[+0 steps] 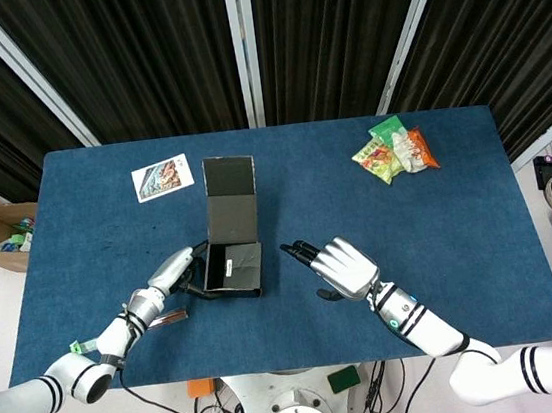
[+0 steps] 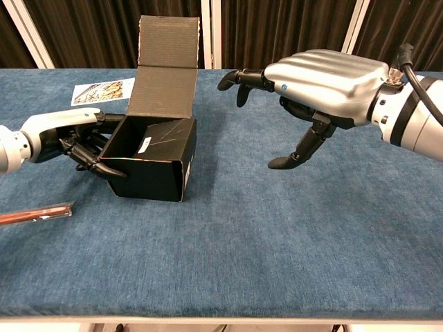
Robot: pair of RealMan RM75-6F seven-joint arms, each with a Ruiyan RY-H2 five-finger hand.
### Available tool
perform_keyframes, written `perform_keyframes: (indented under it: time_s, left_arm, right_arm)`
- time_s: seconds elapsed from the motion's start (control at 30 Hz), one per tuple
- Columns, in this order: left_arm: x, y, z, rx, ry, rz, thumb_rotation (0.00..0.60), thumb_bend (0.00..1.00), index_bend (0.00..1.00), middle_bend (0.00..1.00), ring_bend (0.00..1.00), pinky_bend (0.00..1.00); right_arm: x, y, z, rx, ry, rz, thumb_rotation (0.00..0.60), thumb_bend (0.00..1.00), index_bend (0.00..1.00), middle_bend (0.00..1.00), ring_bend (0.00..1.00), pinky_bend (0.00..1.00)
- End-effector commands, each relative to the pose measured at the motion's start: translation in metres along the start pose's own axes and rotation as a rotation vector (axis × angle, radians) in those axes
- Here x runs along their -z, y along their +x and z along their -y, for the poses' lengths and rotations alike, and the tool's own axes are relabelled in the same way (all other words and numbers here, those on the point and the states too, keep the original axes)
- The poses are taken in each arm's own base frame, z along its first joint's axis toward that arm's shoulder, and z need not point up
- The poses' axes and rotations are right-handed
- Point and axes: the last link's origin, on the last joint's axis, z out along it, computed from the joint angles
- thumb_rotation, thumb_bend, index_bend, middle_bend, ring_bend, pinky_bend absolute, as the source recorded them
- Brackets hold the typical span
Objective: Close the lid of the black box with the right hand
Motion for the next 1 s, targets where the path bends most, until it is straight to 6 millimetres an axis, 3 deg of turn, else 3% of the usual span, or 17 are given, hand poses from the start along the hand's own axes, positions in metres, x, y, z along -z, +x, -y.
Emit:
perform_keyframes:
  time_s: [0.03, 0.43, 1.0]
  left_arm:
    - [0.000, 0.000, 0.000, 0.000, 0.001, 0.002, 0.600, 0.02, 0.46, 0.40, 0.61, 0.84]
    - [0.002, 0.000, 0.002, 0.002, 0.003, -0.001, 0.600, 0.03, 0.46, 0.40, 0.61, 0.84]
    - [0.001, 0.001, 0.004, -0.004, 0.011, 0.004, 0.600, 0.02, 0.46, 0.40, 0.61, 0.84]
  right_arm:
    - [-0.001, 0.000, 0.001, 0.002, 0.002, 0.002, 0.600, 0.18, 0.16, 0.25, 0.83, 1.00]
    - [-0.011, -0.002, 0.003, 0.042, 0.023, 0.024, 0.600, 0.18, 0.18, 0.25, 0.83, 1.00]
    - [-0.071, 0.003, 0.032, 0.167, 0.140, 0.082, 0.600, 0.18, 0.35, 0.26, 0.83, 1.00]
